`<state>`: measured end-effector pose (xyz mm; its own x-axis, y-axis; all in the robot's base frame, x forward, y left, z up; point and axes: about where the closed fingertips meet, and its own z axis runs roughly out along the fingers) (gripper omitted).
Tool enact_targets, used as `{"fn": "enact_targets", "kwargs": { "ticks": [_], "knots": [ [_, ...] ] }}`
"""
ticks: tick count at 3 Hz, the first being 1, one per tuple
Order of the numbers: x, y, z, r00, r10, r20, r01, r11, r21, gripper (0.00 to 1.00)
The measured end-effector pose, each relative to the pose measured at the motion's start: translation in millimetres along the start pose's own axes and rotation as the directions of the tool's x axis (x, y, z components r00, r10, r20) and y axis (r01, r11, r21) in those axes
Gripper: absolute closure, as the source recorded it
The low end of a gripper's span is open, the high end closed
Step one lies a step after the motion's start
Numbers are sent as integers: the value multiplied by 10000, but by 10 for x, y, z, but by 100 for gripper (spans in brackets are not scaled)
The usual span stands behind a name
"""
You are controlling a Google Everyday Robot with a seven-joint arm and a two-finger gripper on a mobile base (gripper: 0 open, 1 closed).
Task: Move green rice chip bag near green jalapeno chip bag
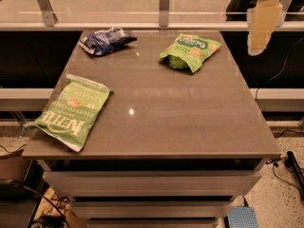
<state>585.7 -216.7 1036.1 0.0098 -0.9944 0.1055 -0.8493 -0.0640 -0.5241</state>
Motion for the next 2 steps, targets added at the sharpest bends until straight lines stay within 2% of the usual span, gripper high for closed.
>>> {"fn": "enact_targets", "kwargs": {
  "ticks": [1, 2],
  "knots": [
    [68, -193, 112, 9982, -357, 484, 358, 9994, -8, 0],
    [67, -193, 113, 9982, -358, 484, 358, 9994, -8, 0]
  ]
}}
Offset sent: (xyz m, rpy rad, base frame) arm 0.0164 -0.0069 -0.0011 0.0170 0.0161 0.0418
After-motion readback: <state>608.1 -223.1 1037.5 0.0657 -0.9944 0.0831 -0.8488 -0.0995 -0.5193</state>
